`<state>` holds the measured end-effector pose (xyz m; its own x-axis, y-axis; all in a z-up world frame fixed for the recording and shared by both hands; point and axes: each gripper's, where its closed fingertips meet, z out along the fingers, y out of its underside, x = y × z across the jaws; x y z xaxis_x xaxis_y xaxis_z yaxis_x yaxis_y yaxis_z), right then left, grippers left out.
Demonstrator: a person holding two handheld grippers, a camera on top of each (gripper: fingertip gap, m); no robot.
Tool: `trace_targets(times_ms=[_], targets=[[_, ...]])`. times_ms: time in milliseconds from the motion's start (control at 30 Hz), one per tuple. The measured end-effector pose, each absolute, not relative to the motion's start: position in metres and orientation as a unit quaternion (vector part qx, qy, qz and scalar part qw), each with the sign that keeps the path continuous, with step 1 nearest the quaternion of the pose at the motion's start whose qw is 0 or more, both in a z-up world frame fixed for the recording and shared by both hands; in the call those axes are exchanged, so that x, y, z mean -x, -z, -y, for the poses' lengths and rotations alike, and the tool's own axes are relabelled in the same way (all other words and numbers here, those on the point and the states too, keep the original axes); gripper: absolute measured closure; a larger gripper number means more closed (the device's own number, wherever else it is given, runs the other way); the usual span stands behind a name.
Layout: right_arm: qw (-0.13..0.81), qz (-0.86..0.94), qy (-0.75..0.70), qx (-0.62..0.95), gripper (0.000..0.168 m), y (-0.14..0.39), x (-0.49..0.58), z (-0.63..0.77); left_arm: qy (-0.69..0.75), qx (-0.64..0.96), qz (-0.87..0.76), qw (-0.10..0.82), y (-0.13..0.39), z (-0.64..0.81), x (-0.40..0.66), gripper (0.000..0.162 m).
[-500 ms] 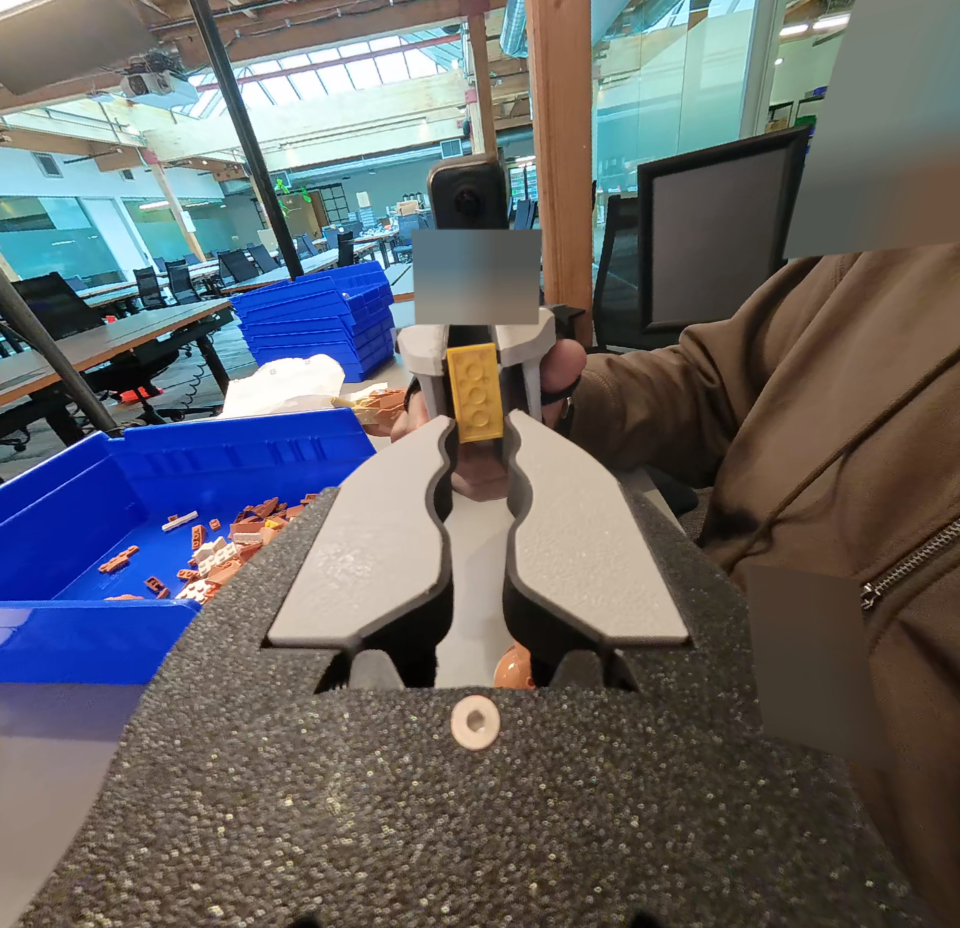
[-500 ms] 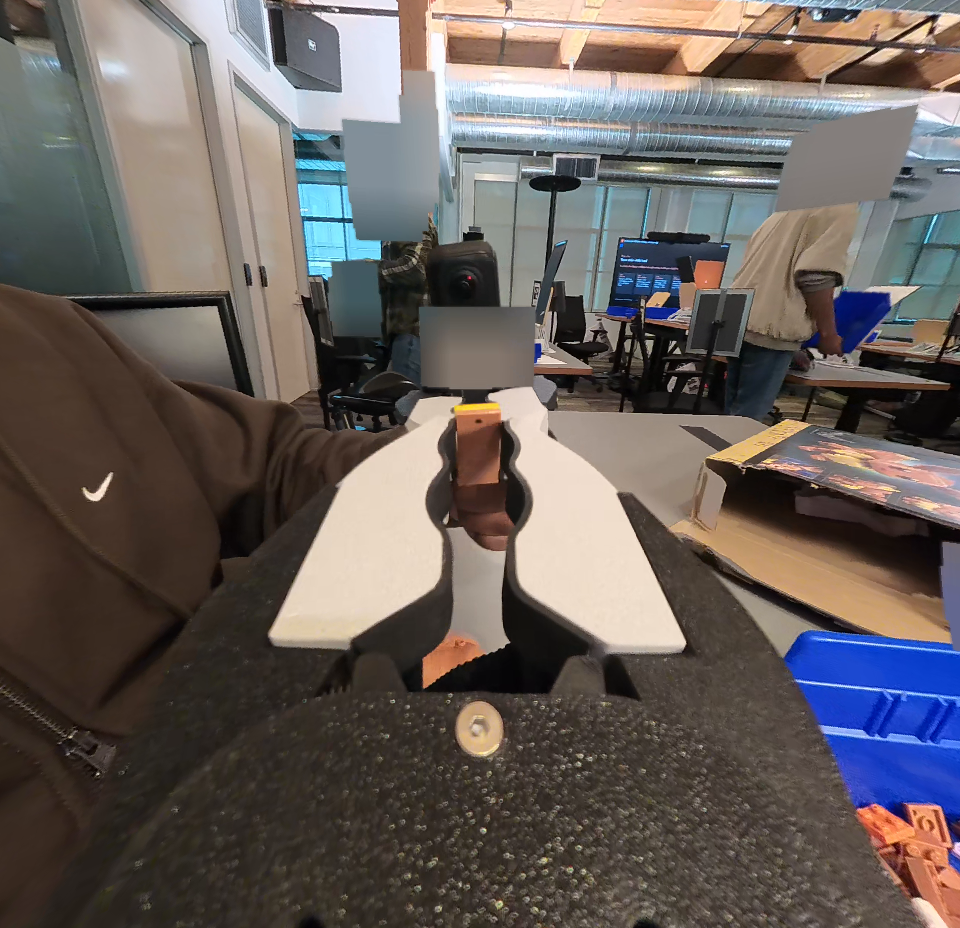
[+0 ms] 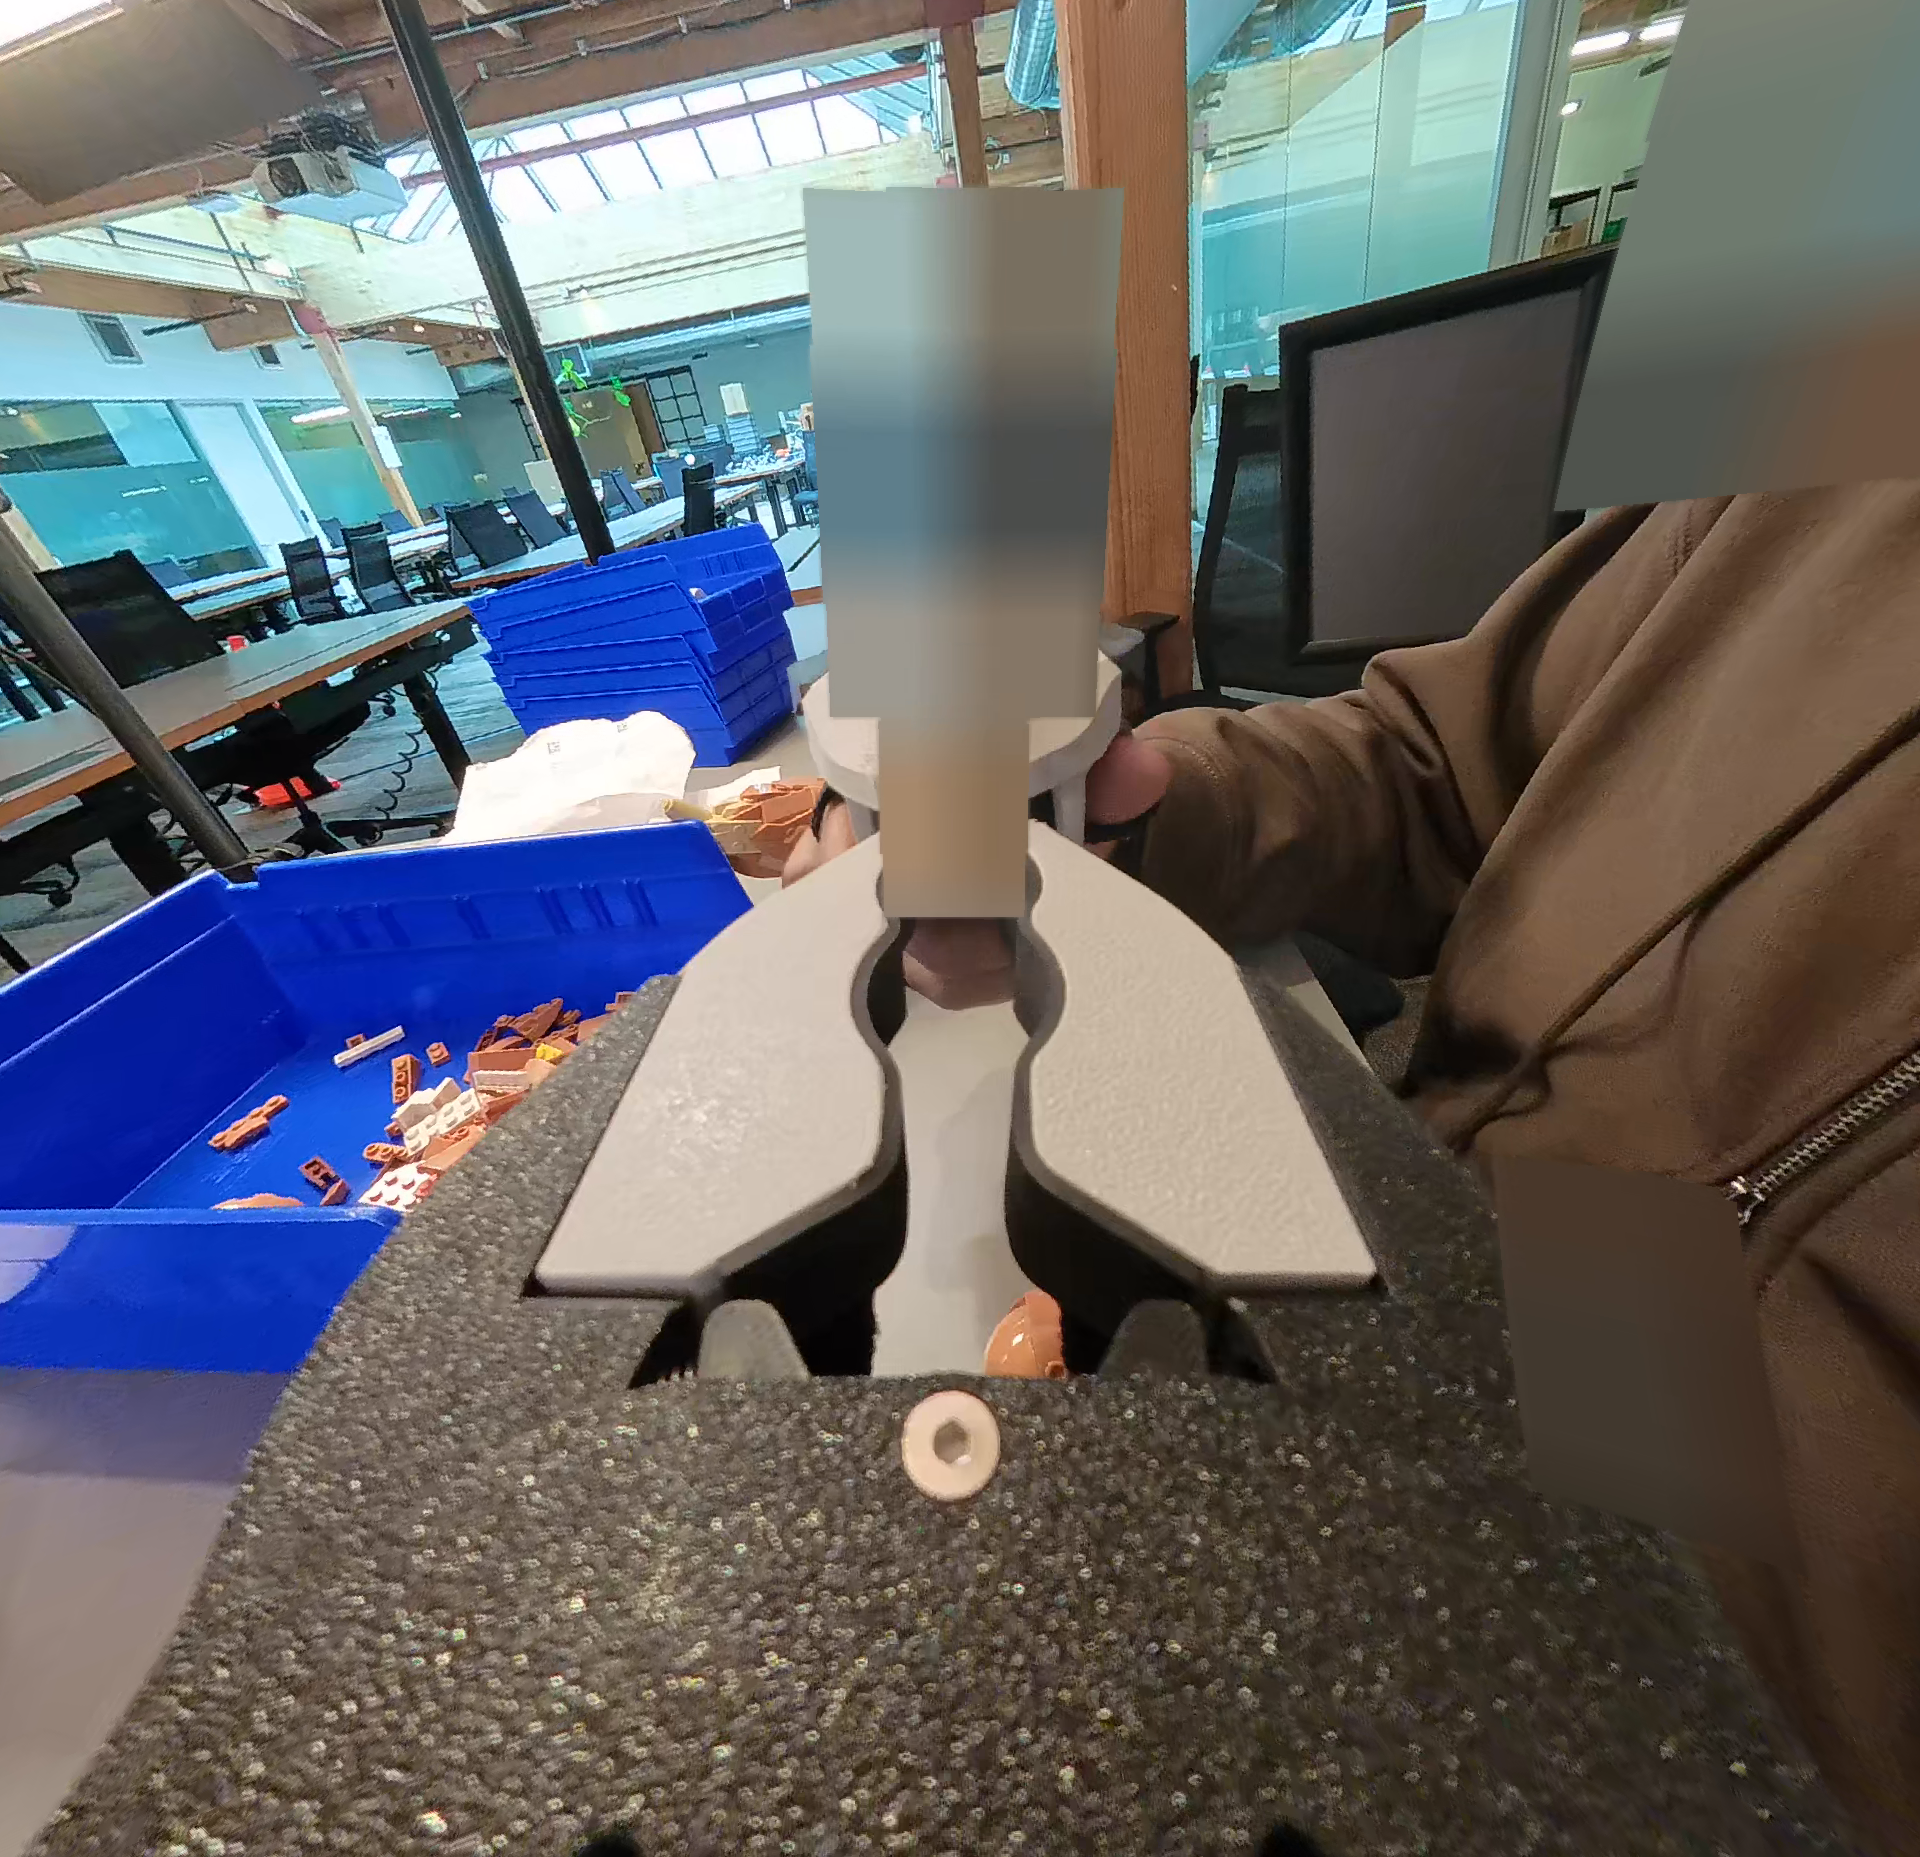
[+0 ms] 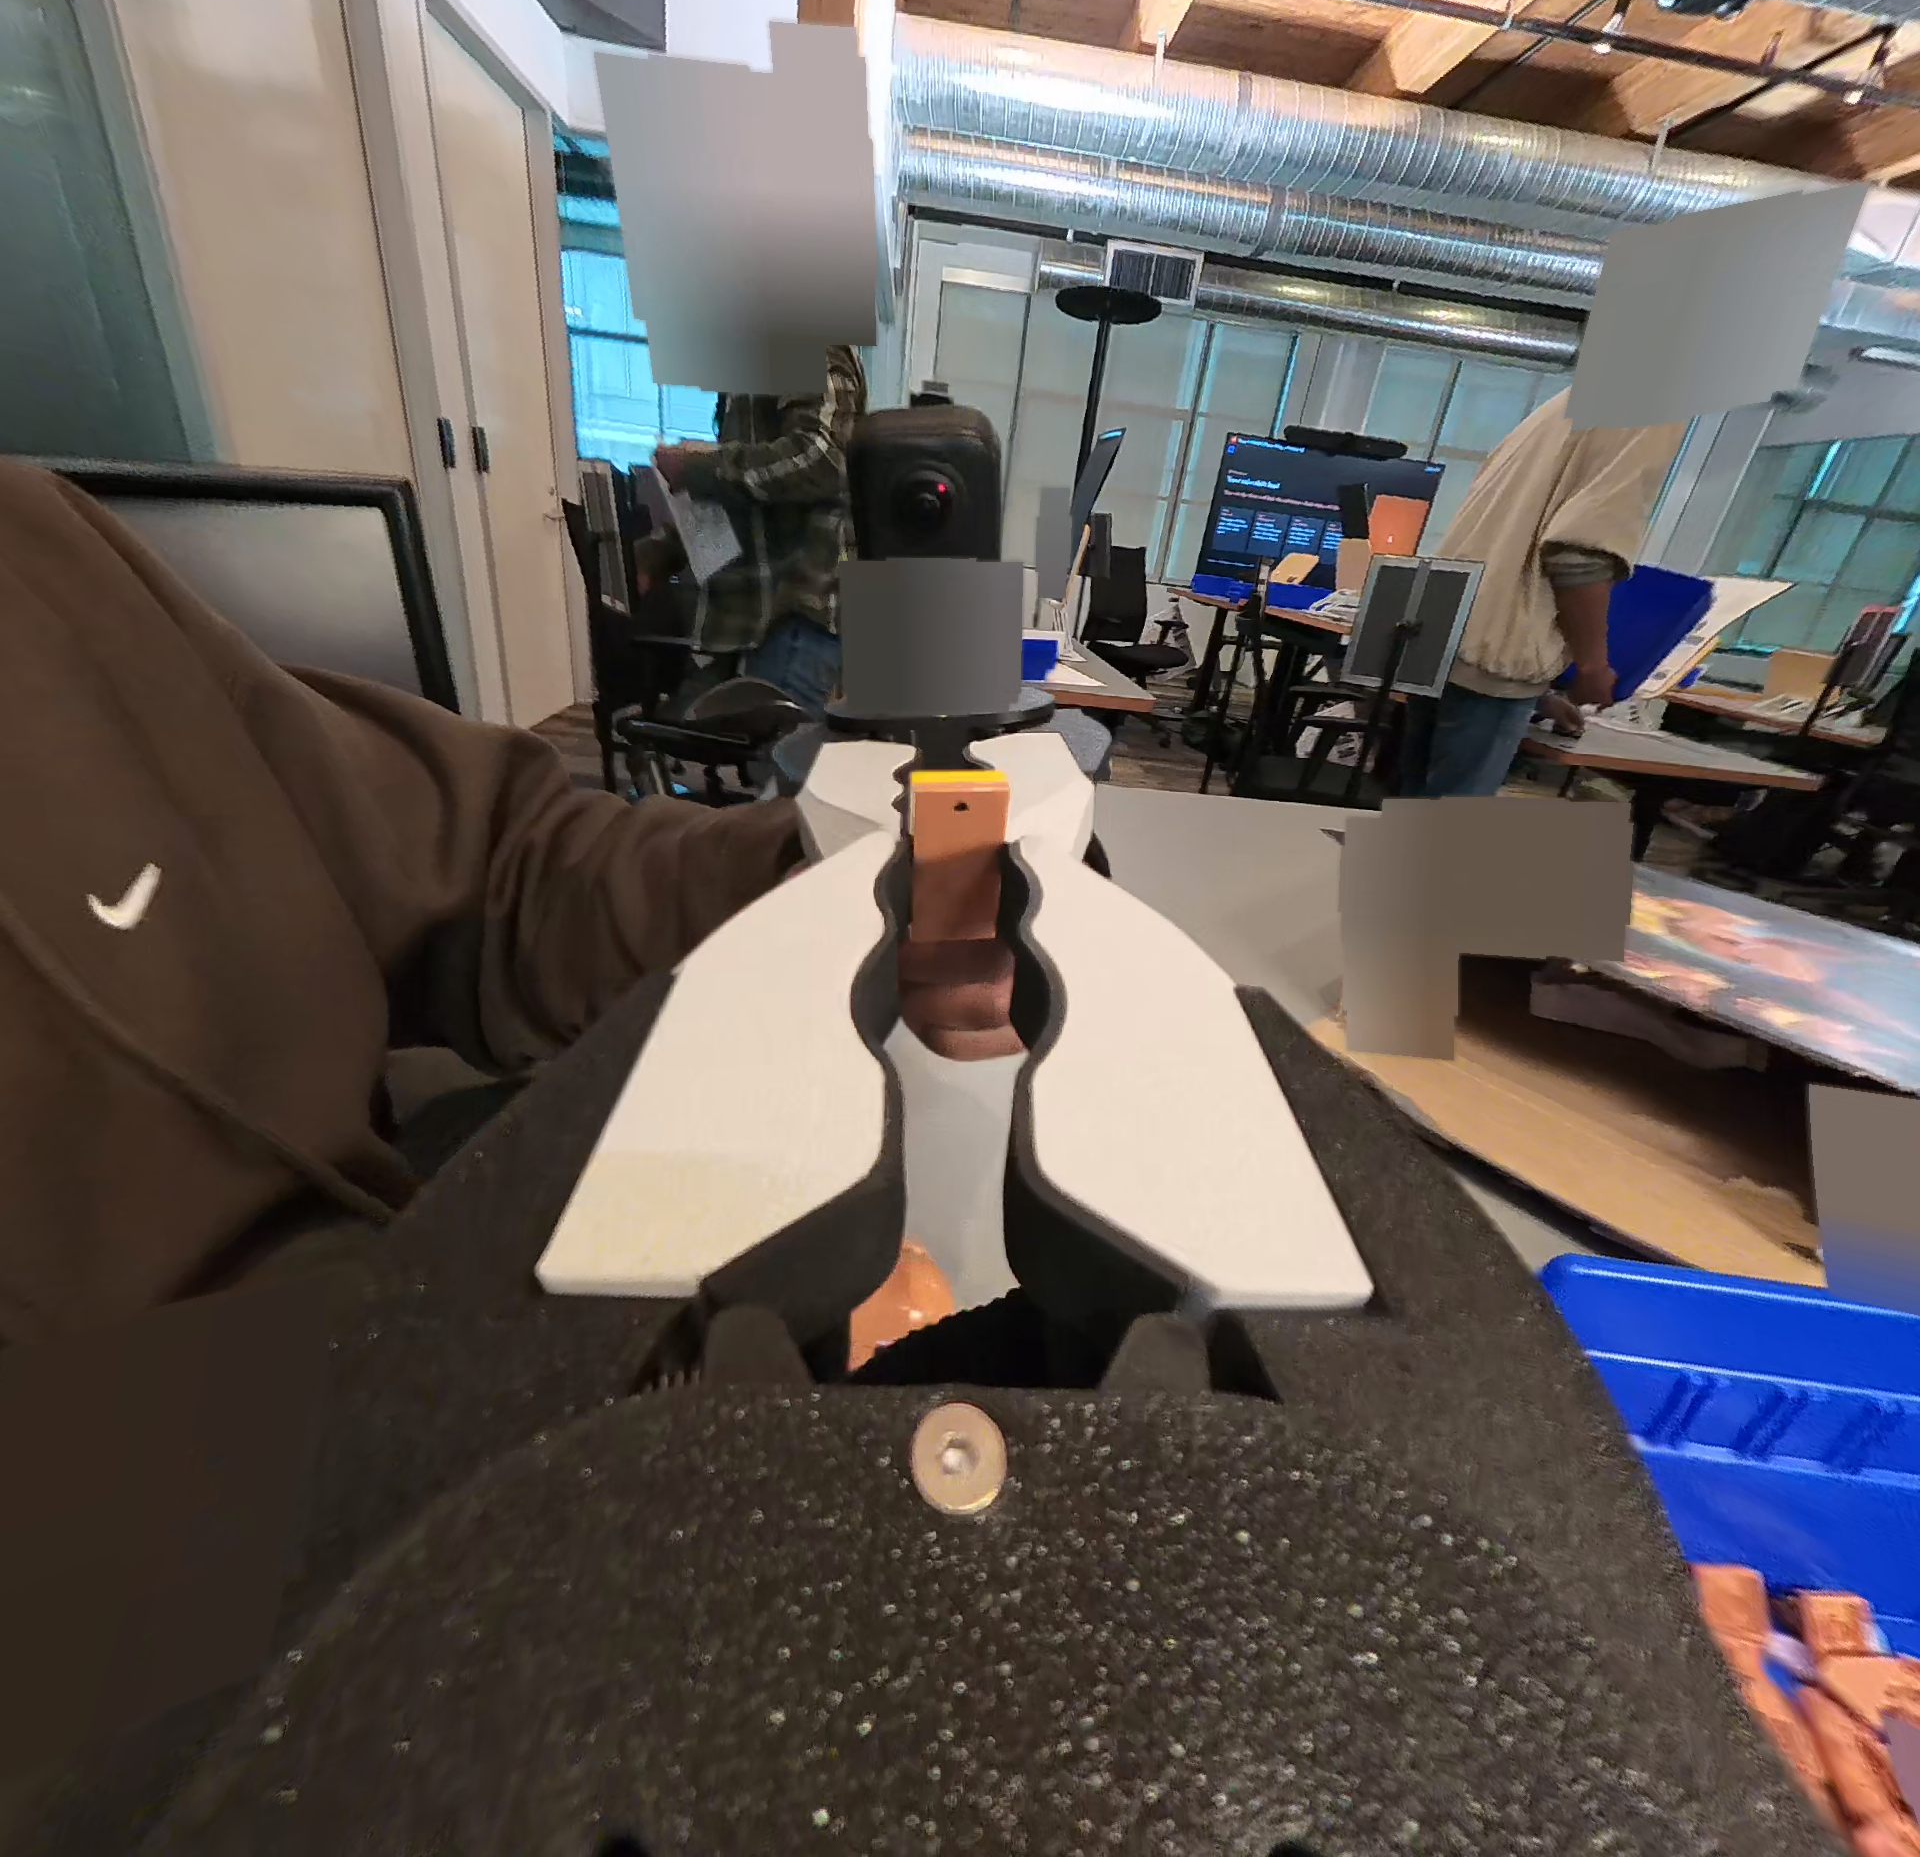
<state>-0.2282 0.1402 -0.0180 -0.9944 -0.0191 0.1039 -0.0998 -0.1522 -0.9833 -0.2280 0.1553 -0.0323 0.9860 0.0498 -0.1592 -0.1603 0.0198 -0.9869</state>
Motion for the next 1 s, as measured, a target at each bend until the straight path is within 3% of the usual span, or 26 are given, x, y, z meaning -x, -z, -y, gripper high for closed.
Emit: trace_targets(times_ms=[133, 367, 1000], targets=[[0.107, 0.669, -0.732, -0.077, 0.153, 0.022, 0.229, -0.14, -0.062, 0.711, -0.032, 0.7, 0.035, -0.154, 0.229, 0.146], [0.166, 0.705, -0.68, -0.114, 0.153, 0.032, 0.229, -0.142, -0.015, 0.738, -0.009, 0.675, 0.045, -0.154, 0.228, 0.146], [0.237, 0.742, -0.601, -0.177, 0.152, 0.05, 0.228, -0.146, 0.122, 0.747, 0.061, 0.651, 0.061, -0.156, 0.227, 0.145]])
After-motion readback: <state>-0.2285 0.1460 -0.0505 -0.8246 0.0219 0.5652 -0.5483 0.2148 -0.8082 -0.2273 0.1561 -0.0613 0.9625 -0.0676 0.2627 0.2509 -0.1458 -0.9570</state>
